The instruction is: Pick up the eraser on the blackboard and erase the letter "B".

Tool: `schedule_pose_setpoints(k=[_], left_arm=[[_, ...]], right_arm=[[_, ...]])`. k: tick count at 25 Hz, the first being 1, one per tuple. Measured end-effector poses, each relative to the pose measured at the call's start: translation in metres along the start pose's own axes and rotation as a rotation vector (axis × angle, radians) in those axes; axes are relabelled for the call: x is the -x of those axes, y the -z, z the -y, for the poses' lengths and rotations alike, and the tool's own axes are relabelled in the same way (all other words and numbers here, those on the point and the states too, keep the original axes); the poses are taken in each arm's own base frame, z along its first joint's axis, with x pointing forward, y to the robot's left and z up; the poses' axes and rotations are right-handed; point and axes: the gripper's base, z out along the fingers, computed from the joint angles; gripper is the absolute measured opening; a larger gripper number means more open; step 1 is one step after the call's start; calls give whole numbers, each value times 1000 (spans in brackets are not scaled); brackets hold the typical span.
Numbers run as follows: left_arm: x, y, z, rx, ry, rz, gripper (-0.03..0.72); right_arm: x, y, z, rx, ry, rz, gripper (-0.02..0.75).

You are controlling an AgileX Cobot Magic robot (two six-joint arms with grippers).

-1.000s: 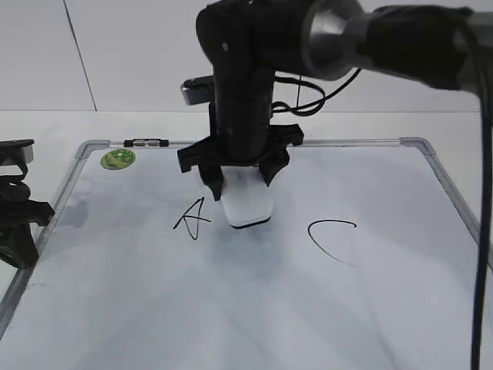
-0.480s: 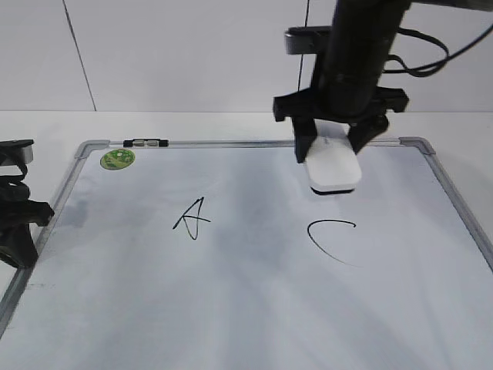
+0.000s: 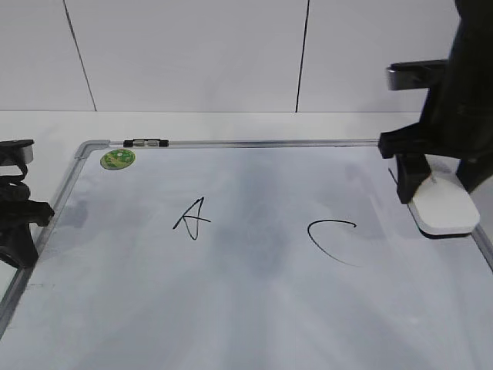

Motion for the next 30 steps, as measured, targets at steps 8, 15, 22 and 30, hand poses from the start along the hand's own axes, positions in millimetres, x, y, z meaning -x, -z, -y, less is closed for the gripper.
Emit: schedule_pose_setpoints(k=[8,15,22,30], left_arm=[[0,0,0,0,0,0,41],[0,0,0,0,0,0,41],[0,0,0,0,0,0,41],[0,0,0,0,0,0,41]], right_arm=[[-8,-13,49,37,-58,-61,543],[-10,-25,66,40,-42,-43,543],[-9,-54,69,55,-40,-92,543],[-4,-77,67,66,-5,-140,543]])
